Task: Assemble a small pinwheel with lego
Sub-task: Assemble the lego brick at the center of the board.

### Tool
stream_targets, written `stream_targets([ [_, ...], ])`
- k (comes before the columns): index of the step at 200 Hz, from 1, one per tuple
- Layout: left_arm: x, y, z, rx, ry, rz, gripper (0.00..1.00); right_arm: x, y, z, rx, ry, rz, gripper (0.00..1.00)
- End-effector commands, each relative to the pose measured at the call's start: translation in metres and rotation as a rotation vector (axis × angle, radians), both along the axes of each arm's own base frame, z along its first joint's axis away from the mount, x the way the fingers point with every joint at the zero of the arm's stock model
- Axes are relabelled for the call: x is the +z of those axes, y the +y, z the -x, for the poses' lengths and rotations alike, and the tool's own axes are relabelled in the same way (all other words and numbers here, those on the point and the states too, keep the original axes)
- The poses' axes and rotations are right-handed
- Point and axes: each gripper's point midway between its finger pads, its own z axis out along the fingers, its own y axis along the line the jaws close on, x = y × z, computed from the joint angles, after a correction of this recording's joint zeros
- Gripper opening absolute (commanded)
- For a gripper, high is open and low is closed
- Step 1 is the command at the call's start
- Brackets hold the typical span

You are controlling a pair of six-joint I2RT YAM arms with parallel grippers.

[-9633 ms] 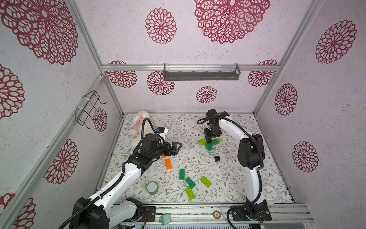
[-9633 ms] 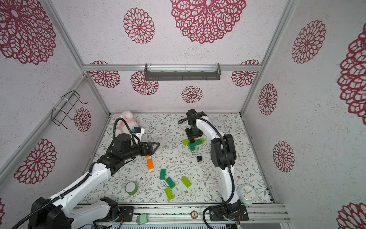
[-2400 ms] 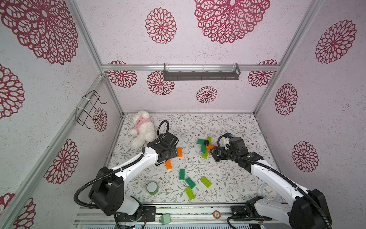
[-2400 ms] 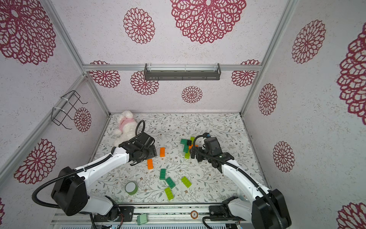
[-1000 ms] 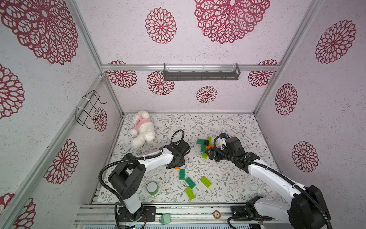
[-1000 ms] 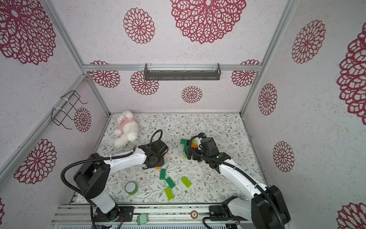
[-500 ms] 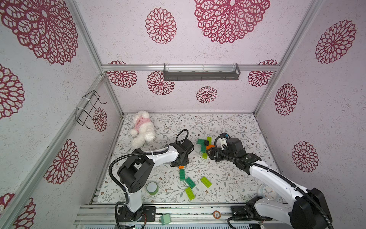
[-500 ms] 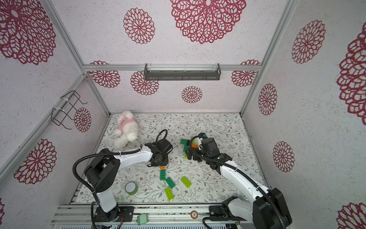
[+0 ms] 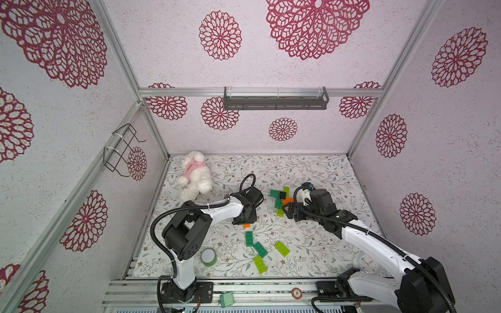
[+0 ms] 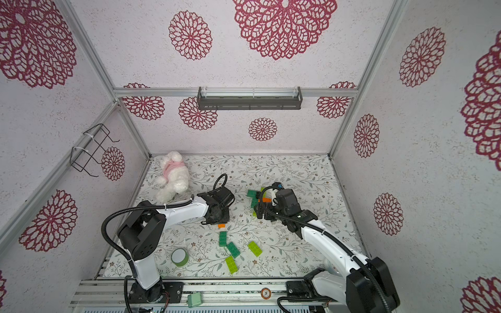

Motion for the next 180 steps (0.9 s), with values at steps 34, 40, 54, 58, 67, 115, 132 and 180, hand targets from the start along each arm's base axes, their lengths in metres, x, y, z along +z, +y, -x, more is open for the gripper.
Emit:
stream_targets([
  [34,-0.006,0.002,-0.009,-0.006,0.004,-0.007,0.35,-0.002,-0.001,-0.002,-0.004,-0.005,0.002,0.97],
  [40,-0.006,0.002,-0.010,-0.008,0.004,-0.007,0.36,-0.003,-0.001,-0.002,-0.004,-0.003,0.002,0.97],
  [54,-0.006,0.002,-0.010,-0.011,0.004,-0.010,0.38,-0.003,-0.001,-0.002,-0.003,-0.003,0.001,0.97],
  [58,-0.006,0.002,-0.010,-0.013,0.006,-0.011,0.38,-0.003,-0.001,-0.002,-0.004,-0.003,0.001,0.97],
  [67,-0.005,0.001,-0.011,-0.014,0.003,-0.009,0.40,-0.003,-0.001,-0.002,-0.004,-0.003,0.002,0.97],
  [115,0.003,0.000,-0.014,-0.017,-0.021,0.003,0.55,-0.005,-0.006,-0.004,-0.027,0.001,0.026,0.97],
  [132,0.014,-0.004,-0.019,-0.018,-0.055,0.027,0.59,-0.004,-0.007,-0.004,-0.032,0.002,0.029,0.97],
  [180,0.063,0.000,-0.013,-0.005,-0.144,0.074,0.63,-0.004,-0.007,-0.007,-0.045,-0.003,0.025,0.97],
])
